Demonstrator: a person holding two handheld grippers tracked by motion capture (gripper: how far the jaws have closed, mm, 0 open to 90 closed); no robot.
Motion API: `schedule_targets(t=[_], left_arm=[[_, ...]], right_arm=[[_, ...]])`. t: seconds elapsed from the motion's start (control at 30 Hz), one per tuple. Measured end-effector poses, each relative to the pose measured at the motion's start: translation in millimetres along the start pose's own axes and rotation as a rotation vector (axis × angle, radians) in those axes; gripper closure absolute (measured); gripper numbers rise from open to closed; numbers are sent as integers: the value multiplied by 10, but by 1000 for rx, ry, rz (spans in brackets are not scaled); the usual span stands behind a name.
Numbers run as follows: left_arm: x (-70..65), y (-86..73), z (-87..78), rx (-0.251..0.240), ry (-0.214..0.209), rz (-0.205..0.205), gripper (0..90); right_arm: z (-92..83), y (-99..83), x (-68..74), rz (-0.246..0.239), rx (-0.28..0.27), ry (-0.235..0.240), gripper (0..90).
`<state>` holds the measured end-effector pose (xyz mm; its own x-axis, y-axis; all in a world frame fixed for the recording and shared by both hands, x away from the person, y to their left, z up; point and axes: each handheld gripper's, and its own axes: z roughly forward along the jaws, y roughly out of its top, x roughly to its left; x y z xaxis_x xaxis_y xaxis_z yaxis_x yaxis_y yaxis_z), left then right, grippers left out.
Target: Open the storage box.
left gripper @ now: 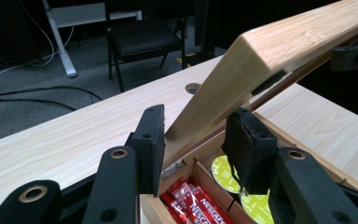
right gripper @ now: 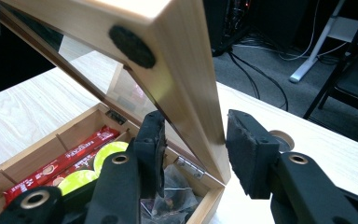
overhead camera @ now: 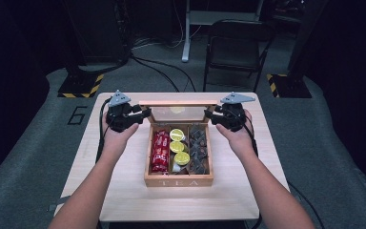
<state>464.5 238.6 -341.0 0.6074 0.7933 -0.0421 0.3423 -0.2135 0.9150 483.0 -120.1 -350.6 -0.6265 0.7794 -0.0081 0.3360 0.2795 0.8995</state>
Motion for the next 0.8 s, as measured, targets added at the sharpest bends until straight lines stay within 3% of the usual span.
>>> schedule_targets(t=[0.13,0.23,0.8], left_arm=[[13,-12,15,11,2,-1,585],[14,-37,46,20,37,11,570],[65,-45,187,38,49,-9,618]], right_arm=[[10,16,-6,1,4,-3,573],[20,24,-11,0,-1,-8,573],[79,45,-56,-1,-8,-9,574]])
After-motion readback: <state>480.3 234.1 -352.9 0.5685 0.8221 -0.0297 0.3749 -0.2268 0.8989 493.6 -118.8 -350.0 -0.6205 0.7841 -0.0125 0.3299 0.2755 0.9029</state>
